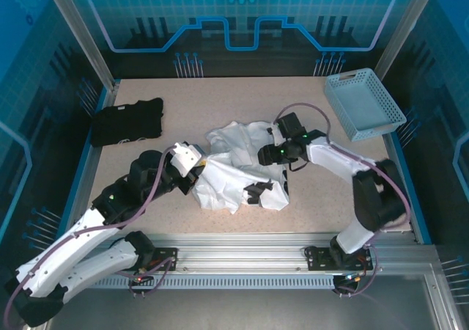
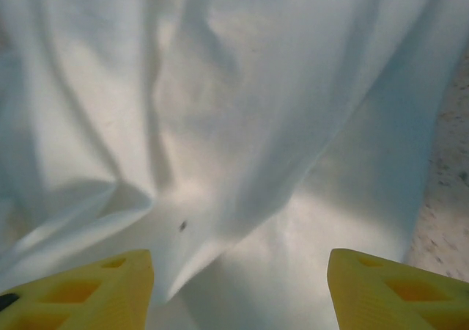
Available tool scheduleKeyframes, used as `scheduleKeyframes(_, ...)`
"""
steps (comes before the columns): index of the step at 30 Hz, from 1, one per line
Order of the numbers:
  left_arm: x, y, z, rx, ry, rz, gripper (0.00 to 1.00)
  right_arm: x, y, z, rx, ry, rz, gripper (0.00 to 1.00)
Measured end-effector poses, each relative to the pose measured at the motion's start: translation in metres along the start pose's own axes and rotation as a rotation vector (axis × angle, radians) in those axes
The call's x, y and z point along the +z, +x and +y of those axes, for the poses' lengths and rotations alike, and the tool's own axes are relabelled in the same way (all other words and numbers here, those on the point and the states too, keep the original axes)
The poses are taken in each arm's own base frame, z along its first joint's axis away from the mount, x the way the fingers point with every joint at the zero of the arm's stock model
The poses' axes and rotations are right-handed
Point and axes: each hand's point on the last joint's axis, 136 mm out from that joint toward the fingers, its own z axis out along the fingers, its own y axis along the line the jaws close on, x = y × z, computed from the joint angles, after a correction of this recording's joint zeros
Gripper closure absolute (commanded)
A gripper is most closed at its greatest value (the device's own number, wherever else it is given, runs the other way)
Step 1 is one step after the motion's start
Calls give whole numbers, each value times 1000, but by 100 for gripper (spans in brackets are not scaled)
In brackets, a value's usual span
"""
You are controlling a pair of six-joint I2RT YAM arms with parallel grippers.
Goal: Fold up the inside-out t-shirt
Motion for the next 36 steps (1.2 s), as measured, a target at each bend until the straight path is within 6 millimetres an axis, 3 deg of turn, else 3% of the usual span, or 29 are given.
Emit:
scheduleKeyframes(1,0,0,0,-3,0,2,100,12,1,-3,8,6,23,42)
scheduleKeyframes(5,-1,1,0,-6,-1,2,100,49,-1,-7,42,-1,74,83)
scheduleKeyframes(7,-1,1,2,-8,-9,3,100,56,-2,-7,50,-6,75,93)
scheduleKeyframes(10,-4,0,13,-40,-47,-7,100,44,-14,-10,54,-10,32,100)
scheduleKeyframes(12,-10,-6,24,-69,-85,-33,100,16,-31,-14,64,-14,-49,100)
scheduleKeyframes(15,-25,-35,48,-114,-157,-124,100,-65,-74,-25,85,-18,-278,100)
scheduleKeyframes(17,-42,-66,67,-137,-211,-212,100,-131,-98,-31,92,-12,-456,100)
scheduleKeyframes(20,-73,-116,90,-141,-283,-355,100,-212,-115,-28,78,3,-671,100)
scheduleKeyframes(23,-98,-151,102,-132,-329,-464,100,-246,-111,-22,66,4,-762,94)
scheduleKeyframes(25,-103,-156,104,-129,-338,-484,100,-239,-101,-25,77,6,-751,90)
scheduleKeyframes(27,-97,-149,104,-133,-337,-460,100,-214,-86,-33,101,11,-691,83)
scheduleKeyframes(30,-72,-116,104,-152,-335,-356,100,-149,-47,-48,158,10,-508,70)
scheduleKeyframes(32,-51,-82,103,-168,-327,-252,100,-102,-9,-54,201,8,-351,62)
scheduleKeyframes(34,-35,-55,101,-182,-318,-166,100,-73,26,-56,225,12,-228,56)
scheduleKeyframes(36,-25,-31,98,-193,-311,-90,100,-62,47,-55,235,17,-162,52)
